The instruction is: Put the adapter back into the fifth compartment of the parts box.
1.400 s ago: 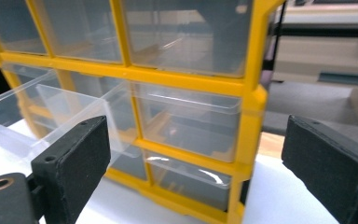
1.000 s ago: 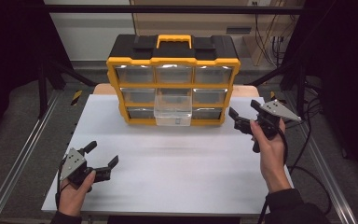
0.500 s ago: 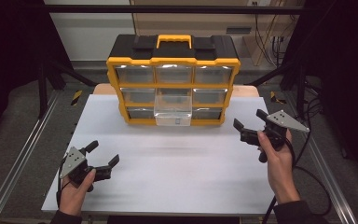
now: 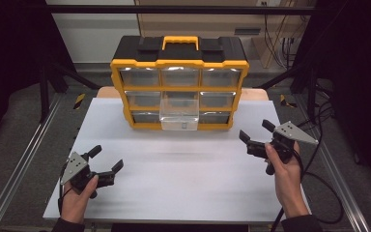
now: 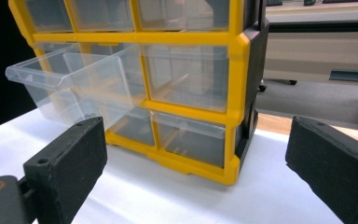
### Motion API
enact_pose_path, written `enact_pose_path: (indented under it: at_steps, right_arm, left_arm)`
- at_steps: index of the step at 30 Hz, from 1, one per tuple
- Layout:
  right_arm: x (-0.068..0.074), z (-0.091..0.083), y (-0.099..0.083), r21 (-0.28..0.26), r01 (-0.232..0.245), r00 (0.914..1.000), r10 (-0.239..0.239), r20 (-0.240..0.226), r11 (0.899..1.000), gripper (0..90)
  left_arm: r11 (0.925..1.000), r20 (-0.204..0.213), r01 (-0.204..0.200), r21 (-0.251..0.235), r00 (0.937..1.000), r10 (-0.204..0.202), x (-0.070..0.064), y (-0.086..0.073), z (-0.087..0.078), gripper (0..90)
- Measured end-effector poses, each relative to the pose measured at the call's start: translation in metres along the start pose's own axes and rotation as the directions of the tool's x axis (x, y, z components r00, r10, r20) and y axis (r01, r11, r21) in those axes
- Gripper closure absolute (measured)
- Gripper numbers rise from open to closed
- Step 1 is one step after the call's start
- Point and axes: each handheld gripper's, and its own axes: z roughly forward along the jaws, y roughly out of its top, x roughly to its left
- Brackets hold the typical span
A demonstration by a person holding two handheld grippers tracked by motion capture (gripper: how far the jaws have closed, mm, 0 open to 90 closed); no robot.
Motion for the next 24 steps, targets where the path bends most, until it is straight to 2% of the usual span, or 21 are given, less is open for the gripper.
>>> enact_pose_path:
  at_steps: [4, 11, 20, 24]
  right_arm:
    - [0.005, -0.003, -0.005, -0.002, 0.004, 0.9999, -0.004, -0.014, 1.0, 5.8]
    - [0.015, -0.007, -0.021, -0.002, 0.008, 0.9992, -0.008, -0.04, 1.0, 5.8]
    - [0.015, -0.01, -0.043, -0.003, -0.019, 0.9987, 0.019, -0.047, 1.0, 6.2]
    - [0.013, -0.012, -0.052, -0.009, -0.024, 0.9979, 0.024, -0.061, 1.0, 7.1]
  left_arm:
    - [0.9997, -0.003, -0.021, -0.016, 0.9998, 0.021, -0.001, 0.002, -0.003, 1.3]
    - [0.9998, -0.013, -0.005, -0.02, 0.9999, 0.005, 0.002, 0.002, -0.005, 1.4]
    - [0.9998, 0.002, -0.002, -0.021, 1.0, 0.002, 0.0, 0.002, -0.005, 1.4]
    - [0.9995, 0.006, 0.023, -0.022, 0.9997, -0.023, 0.001, 0.002, -0.005, 1.6]
